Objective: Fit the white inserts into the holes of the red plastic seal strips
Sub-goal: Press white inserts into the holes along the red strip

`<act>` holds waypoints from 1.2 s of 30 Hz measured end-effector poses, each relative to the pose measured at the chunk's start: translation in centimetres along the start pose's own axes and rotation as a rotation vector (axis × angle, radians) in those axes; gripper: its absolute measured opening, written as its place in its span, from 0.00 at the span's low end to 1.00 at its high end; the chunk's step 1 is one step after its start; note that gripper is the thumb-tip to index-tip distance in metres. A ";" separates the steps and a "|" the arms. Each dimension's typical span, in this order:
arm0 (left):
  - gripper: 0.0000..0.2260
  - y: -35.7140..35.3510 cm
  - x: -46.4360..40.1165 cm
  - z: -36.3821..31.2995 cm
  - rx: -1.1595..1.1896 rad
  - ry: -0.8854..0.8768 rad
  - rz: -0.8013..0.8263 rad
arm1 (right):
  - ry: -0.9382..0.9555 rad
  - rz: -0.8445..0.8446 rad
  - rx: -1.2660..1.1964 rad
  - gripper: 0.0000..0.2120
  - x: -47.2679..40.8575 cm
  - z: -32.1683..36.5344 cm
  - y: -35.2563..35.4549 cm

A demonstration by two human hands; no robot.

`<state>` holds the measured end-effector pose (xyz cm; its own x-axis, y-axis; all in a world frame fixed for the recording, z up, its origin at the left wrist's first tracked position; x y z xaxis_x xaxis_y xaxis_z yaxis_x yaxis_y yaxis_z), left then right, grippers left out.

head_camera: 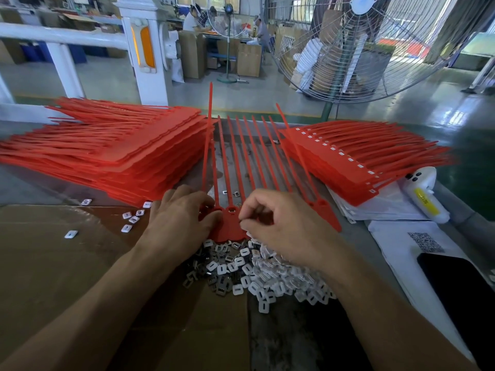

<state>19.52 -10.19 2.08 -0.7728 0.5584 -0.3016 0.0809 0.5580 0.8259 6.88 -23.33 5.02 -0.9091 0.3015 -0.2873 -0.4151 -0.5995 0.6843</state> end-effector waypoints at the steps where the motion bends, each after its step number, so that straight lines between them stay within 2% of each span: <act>1: 0.16 0.0 0.0 0.0 0.006 0.001 0.002 | -0.035 -0.084 -0.001 0.06 -0.2 -0.7 1.0; 5: 0.16 -0.1 0.0 0.1 0.017 0.004 0.004 | -0.264 -0.437 -0.026 0.04 -0.3 -5.3 6.3; 8: 0.15 -0.1 0.0 0.1 0.016 0.008 0.008 | -0.451 -0.527 -0.001 0.04 0.7 -9.2 8.8; 13: 0.16 -0.1 0.0 0.1 0.009 0.014 0.020 | -0.599 -0.525 0.039 0.06 1.6 -12.2 9.2; 24: 0.16 -0.1 0.0 0.0 0.019 0.012 0.021 | -0.644 -0.520 0.144 0.09 1.3 -12.7 9.0; 36: 0.16 -0.1 -0.1 0.0 0.024 0.008 0.020 | -0.666 -0.489 0.229 0.07 1.1 -12.5 8.9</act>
<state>19.58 -10.25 2.01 -0.7762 0.5645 -0.2809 0.1113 0.5613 0.8201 1.79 -37.62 2.40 -0.3908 0.9025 -0.1811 -0.6731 -0.1460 0.7250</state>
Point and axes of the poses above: each hand's wrist, its own x-axis away from the middle knuckle, its own y-axis out of the back of the hand, z = x × y, the point moved 7 cm from there along -x, towards the middle knuckle, and after that the axes turned 7 degrees about -z, right-handed, at the moved point
